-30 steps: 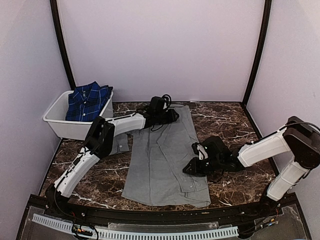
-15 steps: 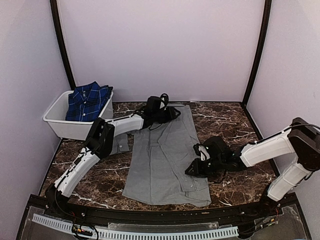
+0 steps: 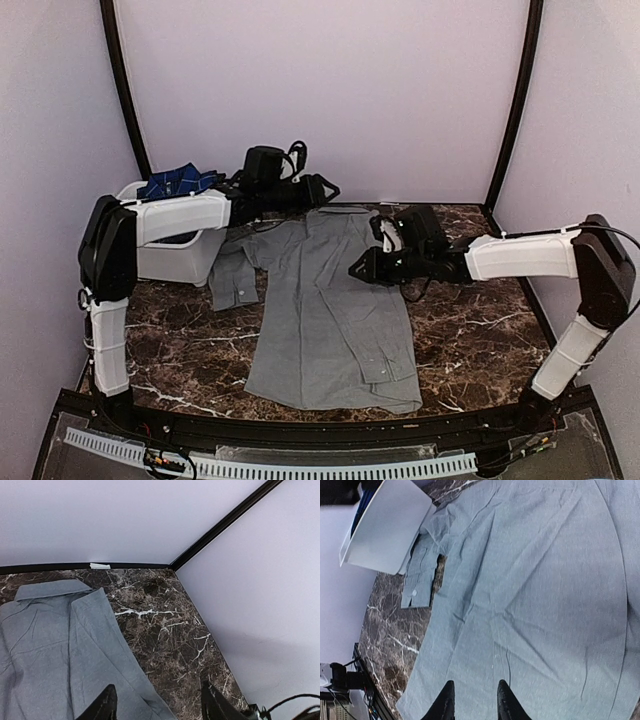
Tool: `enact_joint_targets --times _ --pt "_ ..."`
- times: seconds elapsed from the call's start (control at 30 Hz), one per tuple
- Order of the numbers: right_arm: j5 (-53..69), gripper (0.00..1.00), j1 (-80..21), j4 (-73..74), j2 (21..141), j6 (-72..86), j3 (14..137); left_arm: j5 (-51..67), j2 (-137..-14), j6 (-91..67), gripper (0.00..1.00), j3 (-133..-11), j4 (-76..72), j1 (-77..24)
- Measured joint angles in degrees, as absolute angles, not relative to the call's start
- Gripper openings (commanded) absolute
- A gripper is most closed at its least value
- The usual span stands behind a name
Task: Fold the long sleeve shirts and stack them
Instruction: Adjust the 1/3-folded shirt at the center of the board, then move the 1/3-folded shirt to the center of the board.
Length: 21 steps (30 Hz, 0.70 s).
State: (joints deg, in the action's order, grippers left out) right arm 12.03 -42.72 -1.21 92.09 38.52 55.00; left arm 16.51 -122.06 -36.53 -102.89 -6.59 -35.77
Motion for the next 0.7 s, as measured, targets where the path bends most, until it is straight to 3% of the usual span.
enact_joint_targets --times 0.13,0.33,0.7 --pt "14.5 0.26 -38.6 -1.9 99.0 36.3 62.8 14.4 -111.4 -36.2 0.56 -86.6 -7.2 -35.8" --pt "19.4 0.25 -33.4 -4.4 112.7 35.6 75.7 12.6 -106.2 -35.7 0.55 -68.8 -6.0 -36.4" --pt "24.9 0.23 -27.2 -8.4 134.5 43.1 96.2 7.7 -103.9 -35.4 0.54 -59.4 -2.2 -45.0"
